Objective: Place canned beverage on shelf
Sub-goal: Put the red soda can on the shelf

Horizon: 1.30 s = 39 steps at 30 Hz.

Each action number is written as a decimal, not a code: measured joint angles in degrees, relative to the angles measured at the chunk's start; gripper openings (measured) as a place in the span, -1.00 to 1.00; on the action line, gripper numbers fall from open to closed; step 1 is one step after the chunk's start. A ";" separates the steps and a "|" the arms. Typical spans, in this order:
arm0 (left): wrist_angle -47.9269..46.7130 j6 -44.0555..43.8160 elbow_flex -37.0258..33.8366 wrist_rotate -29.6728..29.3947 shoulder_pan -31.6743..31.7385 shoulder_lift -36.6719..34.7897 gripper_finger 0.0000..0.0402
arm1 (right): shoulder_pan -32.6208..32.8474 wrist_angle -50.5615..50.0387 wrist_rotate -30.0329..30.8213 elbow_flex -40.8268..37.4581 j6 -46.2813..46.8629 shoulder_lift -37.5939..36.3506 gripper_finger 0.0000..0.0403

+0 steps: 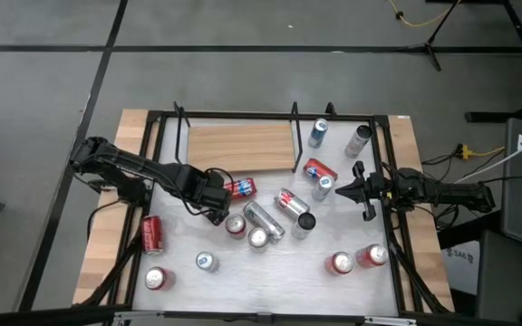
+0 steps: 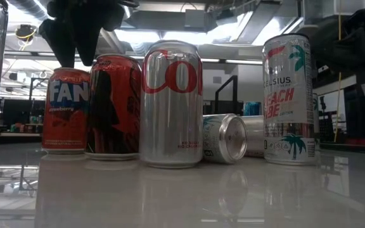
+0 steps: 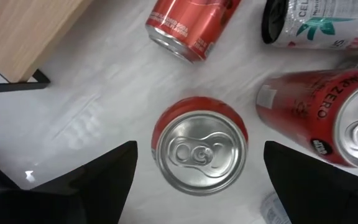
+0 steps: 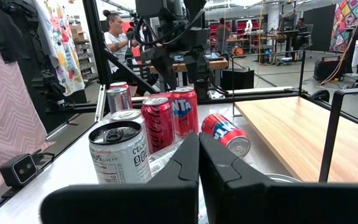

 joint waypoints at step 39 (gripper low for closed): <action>10.54 -2.46 -9.11 0.48 0.00 0.07 0.71 | 0.02 -0.07 0.00 0.00 -0.02 0.00 -1.00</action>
